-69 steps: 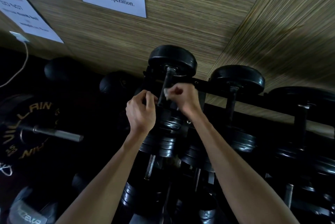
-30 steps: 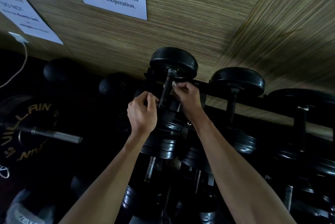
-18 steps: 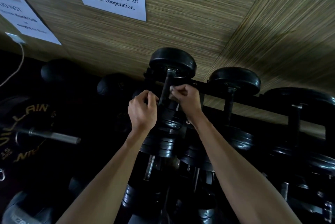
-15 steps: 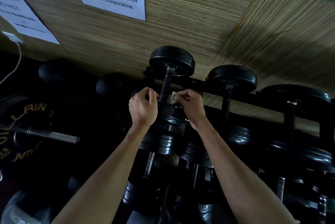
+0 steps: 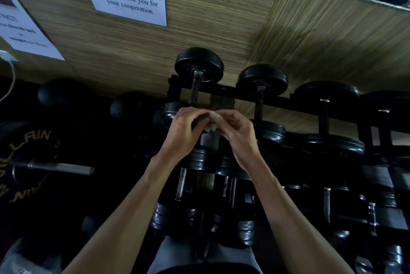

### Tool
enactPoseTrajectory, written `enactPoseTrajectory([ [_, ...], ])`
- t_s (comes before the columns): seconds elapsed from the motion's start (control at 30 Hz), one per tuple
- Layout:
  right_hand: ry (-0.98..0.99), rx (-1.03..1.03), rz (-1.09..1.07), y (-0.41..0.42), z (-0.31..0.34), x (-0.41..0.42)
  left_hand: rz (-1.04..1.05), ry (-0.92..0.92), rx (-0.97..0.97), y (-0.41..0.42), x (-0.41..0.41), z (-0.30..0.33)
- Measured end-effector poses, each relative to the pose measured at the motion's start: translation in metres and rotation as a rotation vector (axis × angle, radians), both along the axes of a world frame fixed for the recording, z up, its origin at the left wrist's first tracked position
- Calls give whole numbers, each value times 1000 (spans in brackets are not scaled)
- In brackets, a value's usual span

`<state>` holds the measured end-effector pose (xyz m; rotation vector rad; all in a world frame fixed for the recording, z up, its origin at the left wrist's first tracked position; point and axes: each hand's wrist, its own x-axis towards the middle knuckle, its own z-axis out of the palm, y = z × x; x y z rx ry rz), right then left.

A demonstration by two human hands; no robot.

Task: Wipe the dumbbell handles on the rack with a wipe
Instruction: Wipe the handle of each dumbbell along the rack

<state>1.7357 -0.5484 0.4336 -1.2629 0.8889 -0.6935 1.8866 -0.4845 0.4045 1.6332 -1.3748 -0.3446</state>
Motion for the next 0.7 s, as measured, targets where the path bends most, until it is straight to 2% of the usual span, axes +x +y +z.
enactPoseTrajectory([
  [0.07, 20, 6, 30, 11, -3, -14, -3, 69, 34, 13, -12, 1],
  [0.27, 159, -79, 151, 35, -35, -56, 172, 540, 296, 56, -61, -20],
  [0.37, 232, -48, 196, 47, -60, -77, 228, 681, 421, 78, -89, -41],
  [0.47, 296, 26, 248, 63, -86, -91, 219, 650, 479, 99, -107, -62],
  [0.6, 309, 65, 294, 86, -114, -96, 276, 477, 519, 120, -117, -87],
  [0.7, 301, 163, 284, 98, -137, -98, 348, 516, 573, 133, -117, -114],
])
